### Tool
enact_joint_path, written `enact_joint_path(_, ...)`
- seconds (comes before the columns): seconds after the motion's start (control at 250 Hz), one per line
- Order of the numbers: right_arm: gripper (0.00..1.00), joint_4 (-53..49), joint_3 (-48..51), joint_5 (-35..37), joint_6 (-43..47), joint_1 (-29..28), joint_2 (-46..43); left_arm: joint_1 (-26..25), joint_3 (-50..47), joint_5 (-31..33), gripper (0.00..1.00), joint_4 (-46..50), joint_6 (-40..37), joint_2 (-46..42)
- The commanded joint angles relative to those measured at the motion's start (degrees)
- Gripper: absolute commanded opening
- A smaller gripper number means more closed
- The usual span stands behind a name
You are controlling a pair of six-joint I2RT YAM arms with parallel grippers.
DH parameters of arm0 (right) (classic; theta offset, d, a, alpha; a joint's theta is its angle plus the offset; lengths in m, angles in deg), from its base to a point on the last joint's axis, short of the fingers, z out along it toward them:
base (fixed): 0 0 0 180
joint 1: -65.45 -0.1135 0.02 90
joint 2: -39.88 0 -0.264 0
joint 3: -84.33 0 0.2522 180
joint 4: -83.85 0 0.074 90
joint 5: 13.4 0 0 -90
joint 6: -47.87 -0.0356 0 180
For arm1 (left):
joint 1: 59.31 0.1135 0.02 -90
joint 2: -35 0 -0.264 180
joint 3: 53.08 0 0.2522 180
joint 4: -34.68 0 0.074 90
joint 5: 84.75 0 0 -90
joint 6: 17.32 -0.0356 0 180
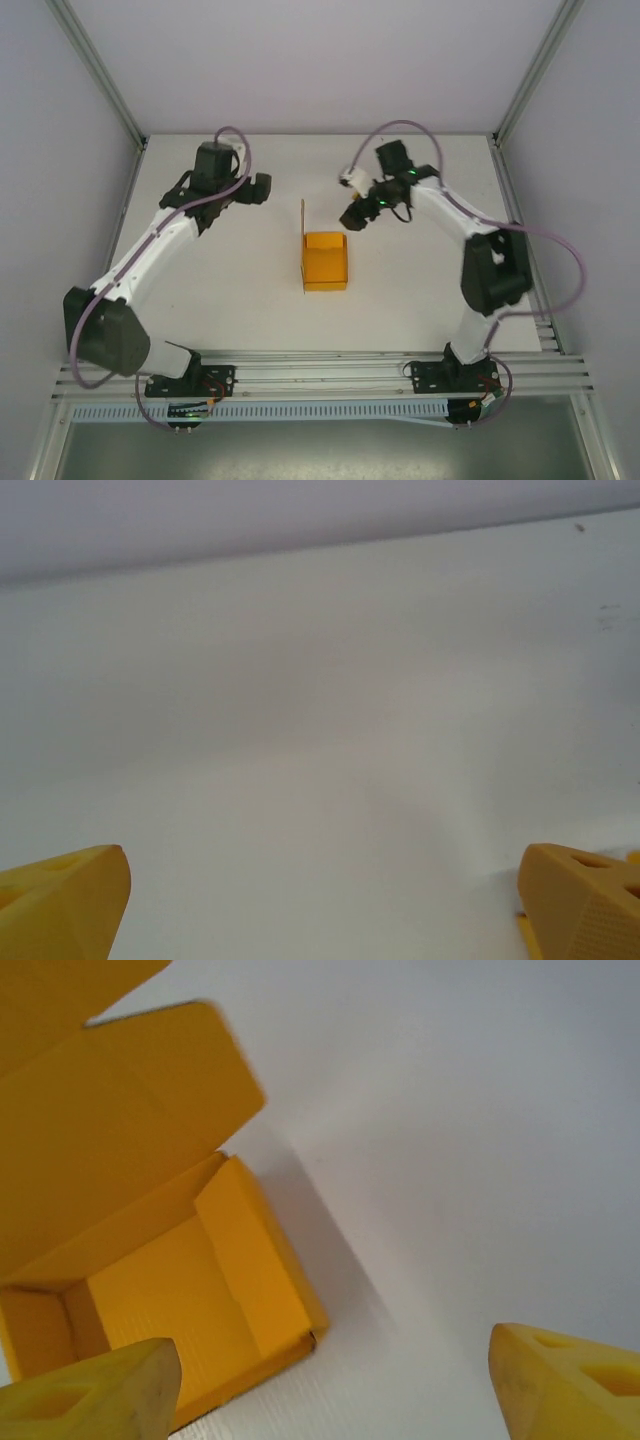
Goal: Assemble paper box
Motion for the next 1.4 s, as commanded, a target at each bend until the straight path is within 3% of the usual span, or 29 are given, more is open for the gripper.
enact_joint_path(0.0,0.78,-11.0,-8.4,2.9,10.4,-2.0,7.3,0.6,-7.3,-0.3,0.99,1.1,13.0,-1.3)
enact_joint_path(0.172,0.68,-14.9,-17.6,2.1,12.2,-3.0,15.8,0.7,-16.2,-0.3,0.98,0.9,16.5,-5.1)
enact_joint_path(0.4,0.58,-20.7,-22.8,3.5,14.8,-4.9,22.4,0.7,-20.3,-0.7,0.99,0.4,17.1,-7.1)
enact_joint_path(0.612,0.57,-22.8,-24.1,-0.4,15.4,-5.3,24.0,0.7,-22.7,-2.0,0.98,-1.5,17.3,-7.4)
enact_joint_path(0.831,0.53,-21.4,-24.4,3.4,13.0,-6.4,26.5,0.8,-22.8,-3.3,0.99,-2.0,17.4,-6.4)
enact_joint_path(1.003,0.31,-18.5,-24.4,4.4,9.9,-6.7,27.9,0.7,-22.4,-3.7,0.99,-1.2,17.2,-5.5)
enact_joint_path(1.095,0.09,-15.0,-22.6,6.4,7.1,-6.9,27.5,0.7,-22.7,-3.8,0.99,-1.4,17.2,-5.4)
enact_joint_path(1.167,0.00,-11.1,-20.1,8.8,4.9,-7.1,26.4,0.7,-22.8,-4.1,0.99,-1.4,17.4,-5.4)
enact_joint_path(1.395,0.00,4.6,-9.1,21.6,-2.7,-8.4,20.8,0.8,-23.0,-2.3,0.98,-1.0,19.7,-5.3)
